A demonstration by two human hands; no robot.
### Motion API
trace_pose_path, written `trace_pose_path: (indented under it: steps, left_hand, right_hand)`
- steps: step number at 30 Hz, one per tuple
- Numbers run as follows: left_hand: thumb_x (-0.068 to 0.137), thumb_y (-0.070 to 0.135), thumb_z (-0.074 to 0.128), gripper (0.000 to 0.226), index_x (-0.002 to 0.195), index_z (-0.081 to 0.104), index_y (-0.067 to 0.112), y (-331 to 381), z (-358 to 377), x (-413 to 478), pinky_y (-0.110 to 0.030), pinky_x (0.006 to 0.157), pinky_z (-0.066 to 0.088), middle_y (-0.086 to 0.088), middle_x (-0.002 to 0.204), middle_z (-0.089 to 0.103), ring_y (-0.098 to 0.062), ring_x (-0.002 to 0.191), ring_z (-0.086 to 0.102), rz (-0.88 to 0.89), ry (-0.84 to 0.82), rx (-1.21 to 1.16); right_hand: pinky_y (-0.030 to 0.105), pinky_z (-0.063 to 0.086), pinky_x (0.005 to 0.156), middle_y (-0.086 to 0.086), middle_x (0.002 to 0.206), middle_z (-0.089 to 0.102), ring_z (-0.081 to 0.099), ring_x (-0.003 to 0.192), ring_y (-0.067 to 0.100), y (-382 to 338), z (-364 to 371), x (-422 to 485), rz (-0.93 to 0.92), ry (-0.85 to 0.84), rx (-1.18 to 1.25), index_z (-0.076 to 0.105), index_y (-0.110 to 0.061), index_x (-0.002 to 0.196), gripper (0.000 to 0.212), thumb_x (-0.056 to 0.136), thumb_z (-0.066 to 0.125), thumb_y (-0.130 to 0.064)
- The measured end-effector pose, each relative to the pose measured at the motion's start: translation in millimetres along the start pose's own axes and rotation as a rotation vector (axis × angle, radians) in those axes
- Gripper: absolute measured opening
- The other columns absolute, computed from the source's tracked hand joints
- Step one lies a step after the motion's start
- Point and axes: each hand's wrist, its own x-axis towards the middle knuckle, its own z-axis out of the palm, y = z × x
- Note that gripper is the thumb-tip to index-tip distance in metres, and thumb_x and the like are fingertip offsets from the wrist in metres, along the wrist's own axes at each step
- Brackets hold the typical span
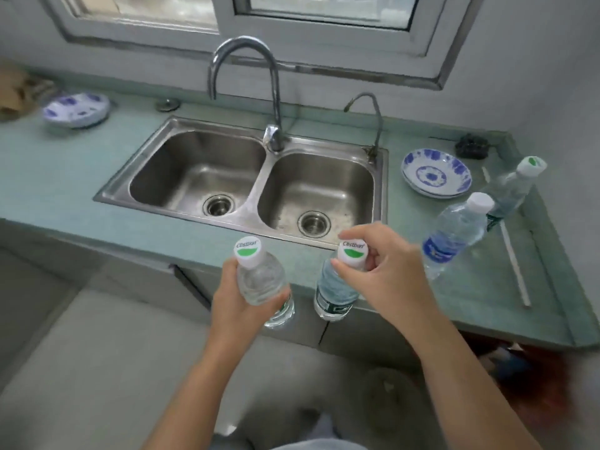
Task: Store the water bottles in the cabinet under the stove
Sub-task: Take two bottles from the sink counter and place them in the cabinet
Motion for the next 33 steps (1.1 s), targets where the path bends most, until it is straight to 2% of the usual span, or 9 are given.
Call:
trace_pose_path:
  steps: [3,5,12,14,16,19,22,29,33]
  left_hand:
    - [0.057,0.013,0.086,0.06,0.096,0.046,0.036,-12.5,-51.7,-18.7,-0.01,0.072,0.048,0.014,0.091,0.063,0.013,0.077,0.059,-0.02,0.145,-0.003]
    - [0.058,0.014,0.085,0.061,0.101,0.046,0.033,-24.9,-88.2,-33.7,-0.003,0.066,0.045,0.017,0.09,0.062,0.016,0.076,0.058,-0.033,0.245,-0.008]
    - [0.057,0.015,0.086,0.058,0.095,0.049,0.04,-78.7,-226.1,-116.6,-0.009,0.07,0.048,0.017,0.09,0.066,0.007,0.081,0.062,-0.129,0.548,-0.073]
    - [0.057,0.015,0.086,0.06,0.091,0.048,0.047,-96.3,-267.4,-148.0,-0.006,0.069,0.045,0.027,0.088,0.065,0.011,0.081,0.06,-0.156,0.631,-0.068]
    - [0.057,0.015,0.086,0.061,0.09,0.047,0.048,-114.2,-305.9,-180.8,-0.006,0.068,0.043,0.026,0.087,0.064,0.013,0.081,0.059,-0.193,0.713,-0.056]
    - [0.056,0.018,0.086,0.06,0.093,0.048,0.046,-138.9,-355.6,-232.1,-0.022,0.077,0.045,0.015,0.097,0.064,-0.004,0.09,0.061,-0.26,0.842,-0.047]
    - [0.057,0.017,0.085,0.065,0.108,0.049,0.036,-161.2,-394.0,-282.4,-0.025,0.08,0.044,0.009,0.104,0.063,-0.013,0.095,0.059,-0.325,0.968,-0.079]
    - [0.058,0.015,0.085,0.067,0.094,0.042,0.052,-197.6,-453.2,-379.7,-0.012,0.076,0.04,0.027,0.101,0.055,0.003,0.092,0.055,-0.435,1.209,-0.086]
    - [0.057,0.017,0.085,0.069,0.109,0.046,0.039,-225.8,-486.9,-416.8,-0.029,0.087,0.047,0.009,0.107,0.062,-0.013,0.098,0.058,-0.534,1.356,-0.168]
  right_hand:
    - [0.013,0.048,0.061,-0.003,0.085,0.062,0.058,0.074,0.007,-33.3,43.1,6.8,-0.113,-0.079,0.032,0.066,-0.019,0.091,0.031,0.064,0.079,-0.013]
    - [0.008,0.044,0.059,-0.009,0.081,0.058,0.054,0.071,0.002,-59.4,73.1,6.4,-0.178,-0.132,0.061,0.066,-0.018,0.09,0.03,0.064,0.079,-0.011]
    - [0.008,0.04,0.058,-0.006,0.079,0.058,0.05,0.067,-0.003,-168.3,186.1,-41.5,-0.319,-0.414,0.117,0.065,-0.019,0.088,0.028,0.065,0.077,-0.009]
    - [0.008,0.04,0.058,-0.007,0.08,0.059,0.051,0.066,-0.002,-202.0,219.2,-65.7,-0.337,-0.481,0.143,0.064,-0.022,0.086,0.029,0.064,0.078,-0.009]
    - [0.009,0.041,0.058,-0.007,0.081,0.06,0.052,0.067,0.0,-234.6,251.1,-92.0,-0.361,-0.557,0.186,0.063,-0.024,0.086,0.03,0.064,0.077,-0.009]
    - [0.014,0.044,0.06,-0.005,0.083,0.061,0.054,0.071,0.006,-281.9,298.5,-136.5,-0.429,-0.694,0.231,0.063,-0.024,0.086,0.029,0.065,0.076,-0.009]
    - [0.01,0.042,0.06,-0.01,0.082,0.061,0.054,0.071,0.002,-324.7,341.8,-180.5,-0.504,-0.801,0.274,0.064,-0.025,0.086,0.028,0.065,0.075,-0.01]
    - [0.014,0.042,0.059,-0.011,0.08,0.06,0.051,0.066,0.004,-414.5,418.2,-267.5,-0.745,-1.063,0.352,0.065,-0.021,0.087,0.026,0.066,0.075,-0.009]
    - [0.011,0.038,0.055,-0.015,0.078,0.058,0.046,0.059,0.01,-463.0,471.6,-309.3,-0.838,-1.165,0.391,0.063,-0.027,0.086,0.029,0.066,0.075,-0.008]
